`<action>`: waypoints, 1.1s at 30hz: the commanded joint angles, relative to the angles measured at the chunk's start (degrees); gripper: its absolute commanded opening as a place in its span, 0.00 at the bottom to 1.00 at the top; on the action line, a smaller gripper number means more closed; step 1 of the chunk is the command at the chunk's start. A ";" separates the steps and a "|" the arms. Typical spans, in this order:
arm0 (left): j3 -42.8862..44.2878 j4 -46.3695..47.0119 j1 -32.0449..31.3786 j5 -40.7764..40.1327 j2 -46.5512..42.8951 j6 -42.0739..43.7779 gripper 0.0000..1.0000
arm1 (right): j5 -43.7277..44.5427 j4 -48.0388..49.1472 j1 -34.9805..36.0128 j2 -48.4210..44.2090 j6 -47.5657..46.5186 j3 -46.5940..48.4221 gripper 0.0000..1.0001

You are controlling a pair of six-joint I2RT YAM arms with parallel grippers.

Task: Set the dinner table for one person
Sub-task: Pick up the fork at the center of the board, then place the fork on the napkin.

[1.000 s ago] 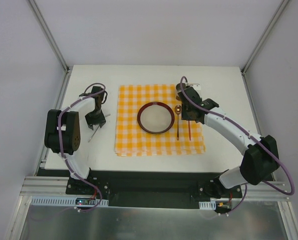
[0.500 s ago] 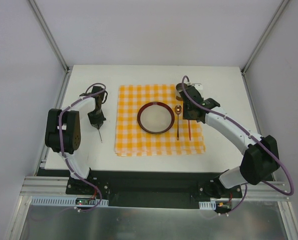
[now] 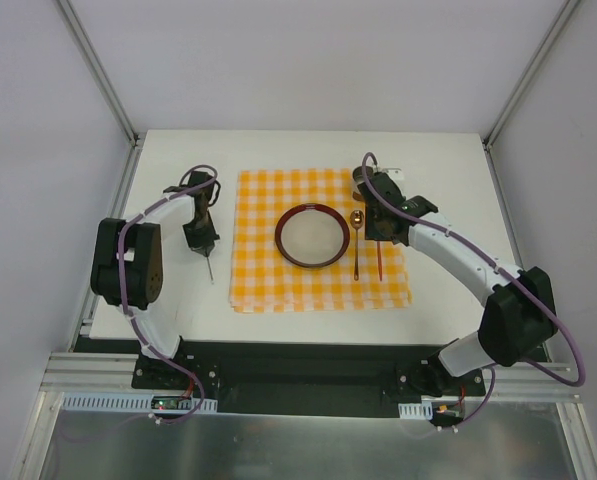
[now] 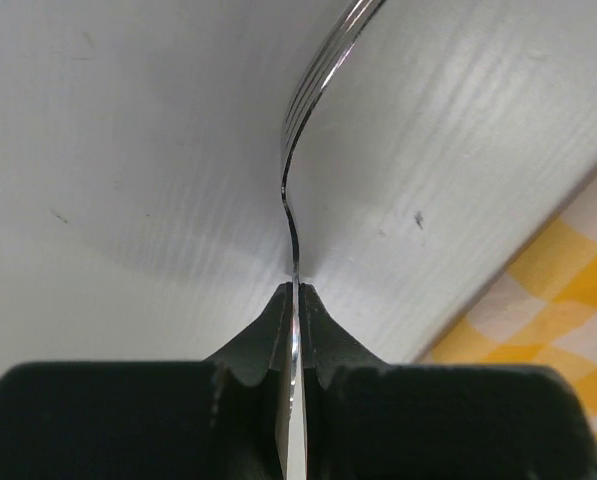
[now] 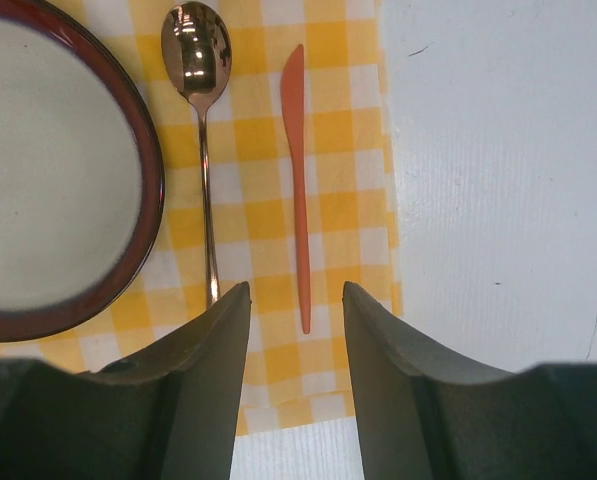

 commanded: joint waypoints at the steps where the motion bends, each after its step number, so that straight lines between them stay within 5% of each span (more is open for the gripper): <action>1: 1.39 0.05 -2.77 2.82 -3.76 0.66 0.00 | -0.69 -0.49 -0.23 0.57 0.35 0.92 0.45; 16: 6.22 -0.04 -9.27 8.27 -7.98 0.22 0.00 | -0.07 -1.01 -0.15 -0.13 0.88 0.22 0.45; 33: 11.76 -0.04 -17.10 8.27 0.37 -2.41 0.00 | 1.24 -1.37 -0.23 -1.62 0.79 -1.19 0.45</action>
